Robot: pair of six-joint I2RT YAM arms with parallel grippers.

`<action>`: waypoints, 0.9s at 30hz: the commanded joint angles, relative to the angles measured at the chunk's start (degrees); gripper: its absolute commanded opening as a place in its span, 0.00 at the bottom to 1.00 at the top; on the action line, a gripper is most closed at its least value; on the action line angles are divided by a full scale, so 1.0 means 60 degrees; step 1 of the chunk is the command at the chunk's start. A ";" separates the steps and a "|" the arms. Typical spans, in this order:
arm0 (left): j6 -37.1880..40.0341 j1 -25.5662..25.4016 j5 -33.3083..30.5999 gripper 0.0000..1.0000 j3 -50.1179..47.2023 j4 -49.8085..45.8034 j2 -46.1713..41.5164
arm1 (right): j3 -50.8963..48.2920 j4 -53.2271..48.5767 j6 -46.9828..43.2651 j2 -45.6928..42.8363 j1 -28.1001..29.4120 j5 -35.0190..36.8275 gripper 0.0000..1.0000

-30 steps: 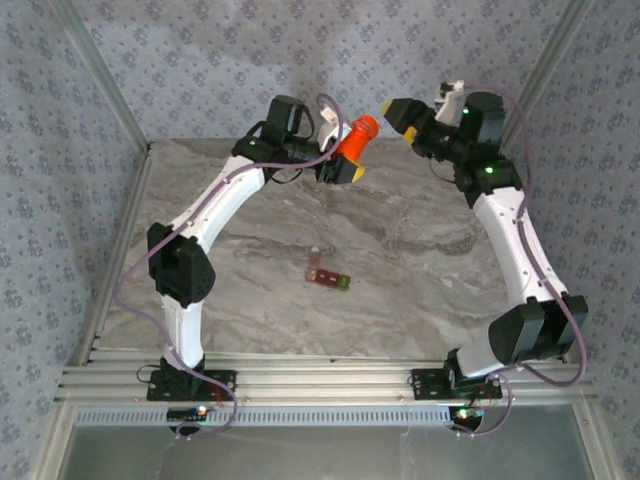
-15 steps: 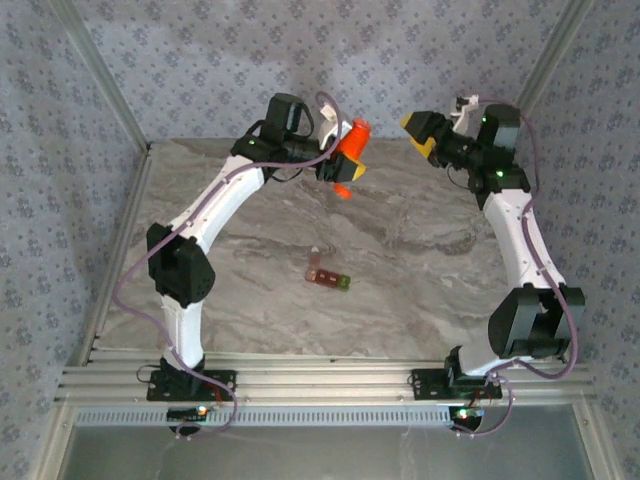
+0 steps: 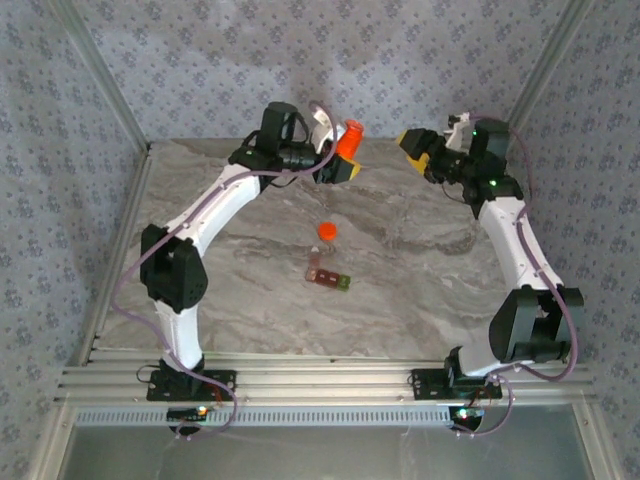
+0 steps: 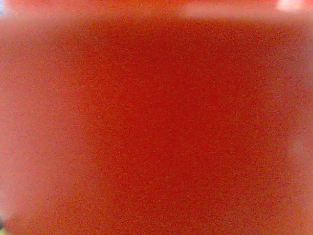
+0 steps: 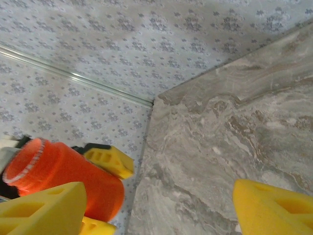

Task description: Sort the pills into containers

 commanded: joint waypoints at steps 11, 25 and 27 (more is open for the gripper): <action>-0.0708 0.0306 -0.1420 0.00 -0.2568 0.3386 -0.1826 | 0.0022 -0.2911 -0.2380 0.0663 0.1499 0.1386 0.79; -0.1083 0.0739 -0.2092 0.00 -0.4421 0.4310 -0.3135 | 0.2510 -0.5488 -0.4493 0.4020 0.3580 0.3866 0.78; -0.1068 0.0780 -0.1990 0.00 -0.4516 0.4226 -0.3249 | 0.2473 -0.5216 -0.4113 0.3993 0.3377 0.3541 0.78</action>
